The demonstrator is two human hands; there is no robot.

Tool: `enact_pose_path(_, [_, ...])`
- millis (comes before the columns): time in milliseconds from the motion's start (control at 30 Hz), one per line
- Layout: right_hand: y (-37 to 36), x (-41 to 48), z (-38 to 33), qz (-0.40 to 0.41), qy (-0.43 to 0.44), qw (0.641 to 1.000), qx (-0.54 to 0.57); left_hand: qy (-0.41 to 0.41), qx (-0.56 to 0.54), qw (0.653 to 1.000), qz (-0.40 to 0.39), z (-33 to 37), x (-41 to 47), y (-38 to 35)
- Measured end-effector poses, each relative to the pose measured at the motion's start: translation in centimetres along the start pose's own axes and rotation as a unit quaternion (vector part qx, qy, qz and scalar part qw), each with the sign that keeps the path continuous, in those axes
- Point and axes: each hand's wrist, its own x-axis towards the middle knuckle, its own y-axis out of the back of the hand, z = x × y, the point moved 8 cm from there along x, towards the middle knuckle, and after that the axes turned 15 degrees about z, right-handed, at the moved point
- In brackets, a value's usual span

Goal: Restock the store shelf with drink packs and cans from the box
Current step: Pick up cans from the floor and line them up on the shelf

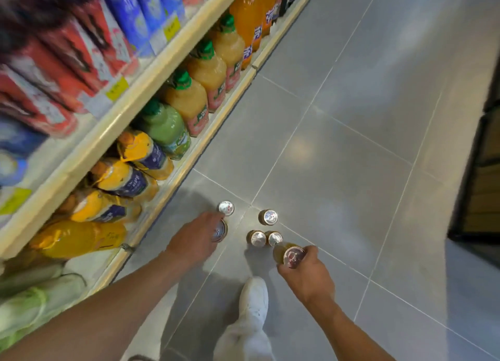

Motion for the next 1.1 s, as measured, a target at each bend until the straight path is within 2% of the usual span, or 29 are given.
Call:
enact_pose_path(167, [12.1,-10.5,-8.5,0.014,0.069,0.996,0.046,0.009,0.045,0.996,0.076,3.3,-9.2,16.8])
enact_pose_path(233, [17.8,-15.4,-12.0,0.038,0.122,0.989,0.076,0.017,0.040,0.987,0.155,4.7,-13.9,25.1])
enact_pose_path(300, [22.6,-20.0,-14.4,0.053,0.156,0.981,0.102,0.018,0.026,0.980,0.194,5.8,-18.6,31.2])
enact_pose_path(400, [30.3,-26.5,-18.9,0.074,0.210,0.961,0.166,0.022,-0.021,0.980,0.199,7.5,-25.4,40.0])
enact_pose_path(467, [35.2,-32.4,-23.5,0.081,0.276,0.936,0.202,0.031,-0.062,0.966,0.251,7.2,-32.3,47.9])
enact_pose_path(600, [42.0,-41.7,-29.2,0.120,0.372,0.887,0.245,0.035,-0.166,0.928,0.333,5.7,-43.2,58.0])
enact_pose_path(733, [45.5,-50.1,-34.2,0.111,0.457,0.829,0.303,0.010,-0.315,0.856,0.410,3.5,-53.7,64.6])
enact_pose_path(900, [46.3,-59.9,-39.9,0.068,0.521,0.776,0.350,0.035,-0.468,0.712,0.522,-2.9,-65.2,69.0])
enact_pose_path(967, [45.6,-63.7,-41.8,0.052,0.565,0.748,0.346,0.053,-0.528,0.656,0.536,-5.6,-68.7,69.8])
enact_pose_path(1067, [44.7,-68.9,-43.9,0.019,0.618,0.710,0.337,0.066,-0.642,0.558,0.522,-9.1,-71.8,70.5])
enact_pose_path(1100, [44.2,-70.1,-44.5,0.004,0.627,0.705,0.332,0.068,-0.669,0.535,0.512,-10.1,-72.2,70.8])
